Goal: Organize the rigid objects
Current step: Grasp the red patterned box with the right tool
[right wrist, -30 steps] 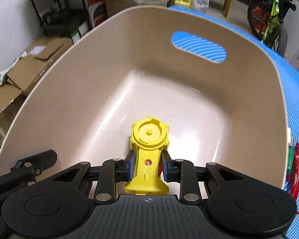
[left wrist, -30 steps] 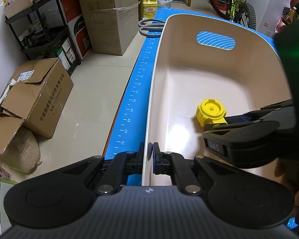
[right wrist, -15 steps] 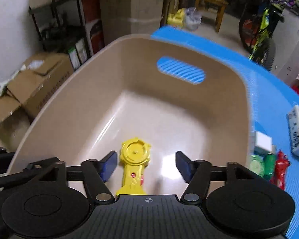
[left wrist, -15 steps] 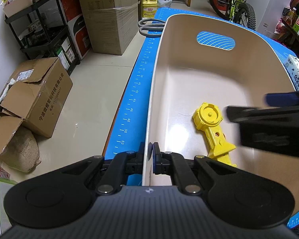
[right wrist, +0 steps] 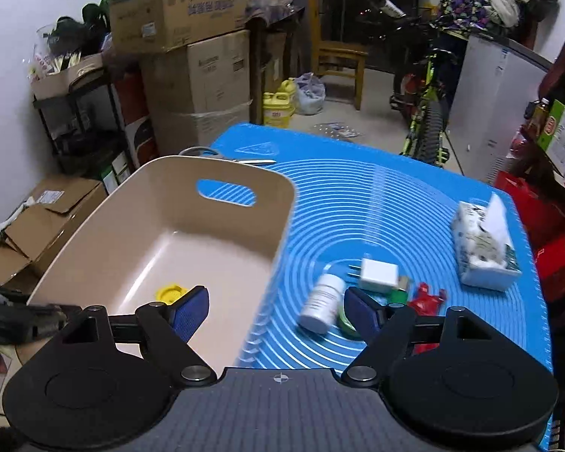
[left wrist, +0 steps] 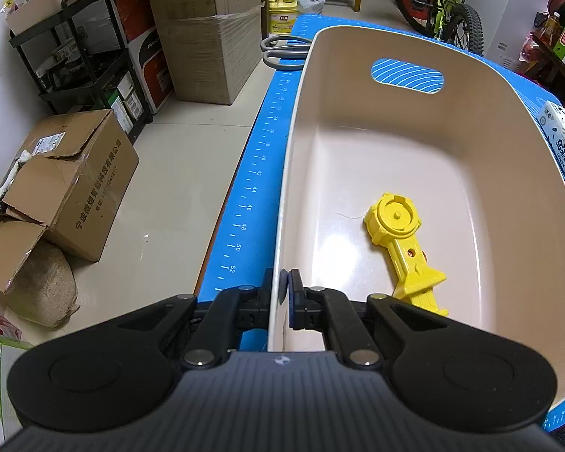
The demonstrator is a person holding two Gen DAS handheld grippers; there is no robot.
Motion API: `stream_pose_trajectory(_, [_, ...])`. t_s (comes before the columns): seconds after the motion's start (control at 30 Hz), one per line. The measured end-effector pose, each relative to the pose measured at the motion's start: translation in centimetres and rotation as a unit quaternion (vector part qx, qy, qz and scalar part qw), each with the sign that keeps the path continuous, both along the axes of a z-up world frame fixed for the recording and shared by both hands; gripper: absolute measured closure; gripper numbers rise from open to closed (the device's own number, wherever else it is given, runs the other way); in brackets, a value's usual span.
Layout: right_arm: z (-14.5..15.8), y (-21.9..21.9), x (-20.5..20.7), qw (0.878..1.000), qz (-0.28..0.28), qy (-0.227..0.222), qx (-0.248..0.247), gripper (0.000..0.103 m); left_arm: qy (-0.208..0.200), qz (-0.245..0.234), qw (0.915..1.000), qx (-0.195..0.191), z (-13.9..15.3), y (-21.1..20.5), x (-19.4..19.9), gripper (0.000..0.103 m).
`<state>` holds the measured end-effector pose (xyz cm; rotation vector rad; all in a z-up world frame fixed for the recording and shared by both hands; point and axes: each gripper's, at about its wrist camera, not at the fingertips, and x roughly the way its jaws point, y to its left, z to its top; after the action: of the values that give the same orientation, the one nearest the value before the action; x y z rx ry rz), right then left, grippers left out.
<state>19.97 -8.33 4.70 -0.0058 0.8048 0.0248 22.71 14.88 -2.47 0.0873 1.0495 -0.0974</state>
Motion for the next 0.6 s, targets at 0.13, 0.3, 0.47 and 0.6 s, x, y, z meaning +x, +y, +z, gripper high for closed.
stream_pose_trajectory(0.13, [-1.5, -0.9, -1.7, 1.000, 0.001, 0.013, -0.015, 0.020, 0.000, 0.000, 1.0000, 0.000, 0.0, 0.0, 0.0, 0.095])
stream_pose_trajectory(0.3, [-4.4, -2.4, -3.4, 0.999, -0.020, 0.035, -0.004, 0.020, 0.000, -0.001, 1.0000, 0.000, 0.0, 0.0, 0.0, 0.095])
stream_pose_trajectory(0.47, [-7.8, -3.4, -4.3, 0.997, -0.038, 0.066, 0.017, 0.020, 0.000, 0.000, 1.0000, 0.000, 0.0, 0.0, 0.0, 0.095])
stream_pose_trajectory(0.6, [-9.9, -3.6, -4.7, 0.995, -0.039, 0.082, 0.028, 0.020, 0.000, 0.000, 1.0000, 0.000, 0.0, 0.0, 0.0, 0.095])
